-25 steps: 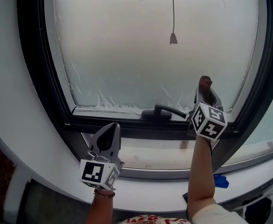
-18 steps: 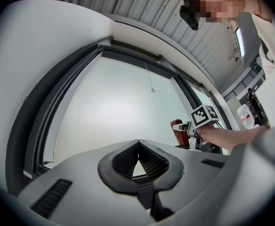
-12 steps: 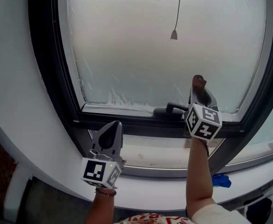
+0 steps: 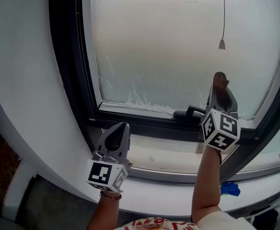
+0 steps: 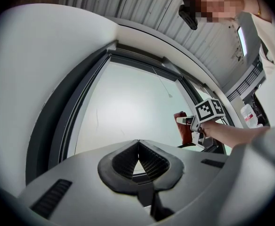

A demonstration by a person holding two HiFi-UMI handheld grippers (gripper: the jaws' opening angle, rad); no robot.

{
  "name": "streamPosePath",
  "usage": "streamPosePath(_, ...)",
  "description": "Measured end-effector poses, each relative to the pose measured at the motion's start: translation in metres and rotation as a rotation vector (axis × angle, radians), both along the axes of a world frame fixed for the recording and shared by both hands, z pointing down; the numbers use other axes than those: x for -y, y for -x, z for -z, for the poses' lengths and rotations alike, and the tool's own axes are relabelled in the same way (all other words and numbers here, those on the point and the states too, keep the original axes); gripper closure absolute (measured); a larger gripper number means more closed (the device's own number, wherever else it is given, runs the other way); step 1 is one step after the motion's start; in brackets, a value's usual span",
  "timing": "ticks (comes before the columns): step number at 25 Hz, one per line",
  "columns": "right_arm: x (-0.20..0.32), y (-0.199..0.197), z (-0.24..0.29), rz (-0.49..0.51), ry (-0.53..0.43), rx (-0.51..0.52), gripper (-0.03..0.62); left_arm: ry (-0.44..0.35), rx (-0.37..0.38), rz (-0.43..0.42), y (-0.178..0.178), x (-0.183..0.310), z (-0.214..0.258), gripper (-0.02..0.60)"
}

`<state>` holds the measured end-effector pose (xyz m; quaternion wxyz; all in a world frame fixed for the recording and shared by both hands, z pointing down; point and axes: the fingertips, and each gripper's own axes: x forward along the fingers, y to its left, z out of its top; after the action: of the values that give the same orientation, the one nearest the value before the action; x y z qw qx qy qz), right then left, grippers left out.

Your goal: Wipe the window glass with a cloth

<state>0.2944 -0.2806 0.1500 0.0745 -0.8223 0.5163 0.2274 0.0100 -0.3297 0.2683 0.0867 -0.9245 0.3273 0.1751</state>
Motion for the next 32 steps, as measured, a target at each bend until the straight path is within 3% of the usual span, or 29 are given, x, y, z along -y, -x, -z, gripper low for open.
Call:
streamPosePath(6,0.048,0.028,-0.024,0.059,0.058,0.029,0.502,-0.013,0.027,-0.009,0.015,-0.003,-0.005,0.561)
streamPosePath(13,0.085,0.061,-0.027,0.109,0.044,0.089,0.502,-0.032,0.054,0.015,0.048,0.003,-0.005,0.561)
streamPosePath(27,0.157,0.162,-0.025,0.205,0.014,0.105,0.502,-0.021,0.095,0.060,0.103,0.028,-0.012,0.561)
streamPosePath(32,0.190,0.217,-0.025,0.296,0.055,0.066,0.502,-0.038,0.029,0.062,0.122,0.023,0.000,0.561)
